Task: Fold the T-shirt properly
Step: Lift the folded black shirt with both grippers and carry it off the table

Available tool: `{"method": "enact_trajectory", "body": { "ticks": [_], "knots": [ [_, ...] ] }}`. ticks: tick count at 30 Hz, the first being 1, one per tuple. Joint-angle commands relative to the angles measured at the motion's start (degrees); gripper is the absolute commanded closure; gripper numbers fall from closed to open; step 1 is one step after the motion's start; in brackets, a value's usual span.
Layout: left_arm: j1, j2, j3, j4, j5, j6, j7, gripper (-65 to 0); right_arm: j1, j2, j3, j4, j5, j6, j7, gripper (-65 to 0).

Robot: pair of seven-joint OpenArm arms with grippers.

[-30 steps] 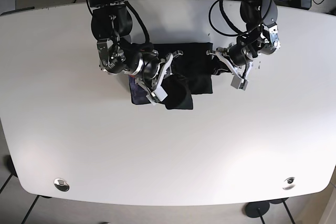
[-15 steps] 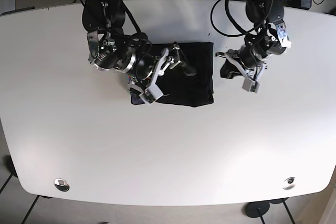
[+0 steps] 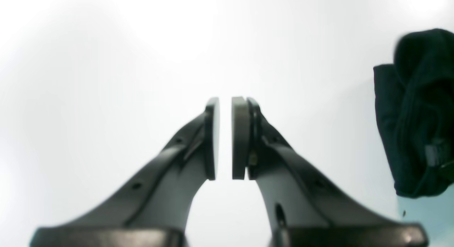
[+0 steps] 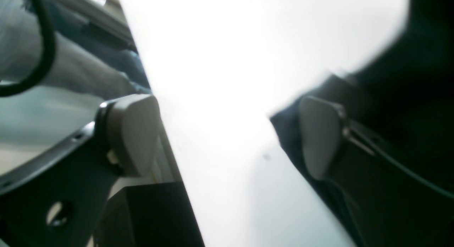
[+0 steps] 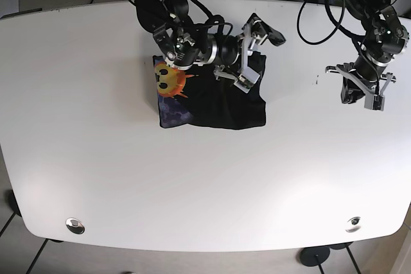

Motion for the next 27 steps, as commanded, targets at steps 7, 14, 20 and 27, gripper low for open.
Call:
{"method": "enact_trajectory", "body": {
  "ticks": [7, 14, 20, 27],
  "knots": [
    [2.3, -0.4, 11.9, 4.4, -0.5, -0.2, -1.4, -4.3, 0.9, 5.8, 13.2, 12.7, 1.8, 0.32, 1.4, -58.8],
    [-0.1, 2.7, 32.5, 4.2, -0.2, 0.3, -1.6, -4.3, 5.8, 8.1, 29.8, 5.9, 1.3, 0.32, 1.3, -24.6],
    [0.0, 7.3, 39.0, -0.5, 9.2, 0.3, -1.6, -4.3, 14.7, 10.9, 29.6, -10.9, 1.2, 0.41, 4.3, -12.4],
    [3.2, 6.8, 35.4, -10.8, 10.1, -0.1, -8.8, -4.3, 16.8, 12.6, 23.1, -24.4, -5.0, 0.94, 17.8, -12.2]
  ]
}}
